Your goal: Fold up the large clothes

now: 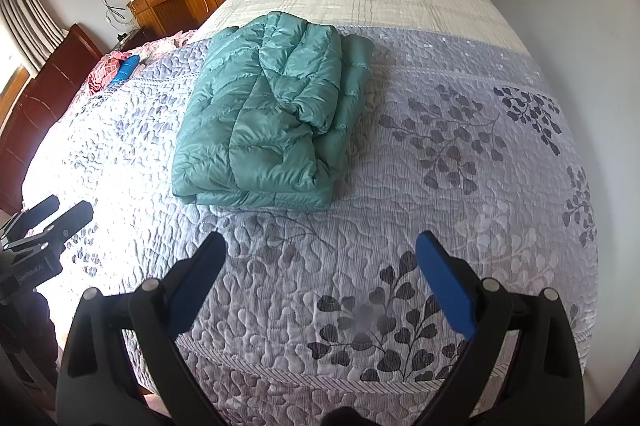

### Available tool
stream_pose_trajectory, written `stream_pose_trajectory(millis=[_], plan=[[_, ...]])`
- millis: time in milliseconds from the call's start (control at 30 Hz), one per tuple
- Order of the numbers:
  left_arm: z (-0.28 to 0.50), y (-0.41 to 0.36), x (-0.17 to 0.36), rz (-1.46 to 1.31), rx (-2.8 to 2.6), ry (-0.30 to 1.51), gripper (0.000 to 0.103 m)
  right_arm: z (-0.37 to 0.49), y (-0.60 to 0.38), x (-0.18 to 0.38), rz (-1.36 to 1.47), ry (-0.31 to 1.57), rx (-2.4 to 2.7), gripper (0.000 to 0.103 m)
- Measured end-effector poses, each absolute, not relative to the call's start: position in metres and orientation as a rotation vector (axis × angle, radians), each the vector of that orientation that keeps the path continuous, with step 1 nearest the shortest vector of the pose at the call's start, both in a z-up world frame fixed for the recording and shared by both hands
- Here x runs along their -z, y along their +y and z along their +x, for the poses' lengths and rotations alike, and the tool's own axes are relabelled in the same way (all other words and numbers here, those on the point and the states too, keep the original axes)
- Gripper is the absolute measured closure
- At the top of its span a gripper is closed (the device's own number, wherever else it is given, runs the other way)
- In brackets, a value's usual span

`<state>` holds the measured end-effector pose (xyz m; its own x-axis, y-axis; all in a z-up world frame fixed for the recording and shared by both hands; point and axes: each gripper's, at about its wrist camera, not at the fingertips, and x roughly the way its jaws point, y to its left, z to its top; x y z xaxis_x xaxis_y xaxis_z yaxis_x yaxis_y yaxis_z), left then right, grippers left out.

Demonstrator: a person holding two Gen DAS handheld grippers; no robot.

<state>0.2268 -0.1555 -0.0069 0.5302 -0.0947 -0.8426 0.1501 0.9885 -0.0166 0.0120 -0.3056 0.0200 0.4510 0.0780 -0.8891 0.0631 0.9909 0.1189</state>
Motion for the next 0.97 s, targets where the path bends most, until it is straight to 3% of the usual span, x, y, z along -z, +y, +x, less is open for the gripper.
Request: stream_pose_trajectory(millis=[967], plan=[[0.2339, -0.1503, 0.0108, 0.067, 0.164, 1.018, 0.004, 0.0154, -0.3049, -0.0167, 0.143, 1.111, -0.012, 0.008]])
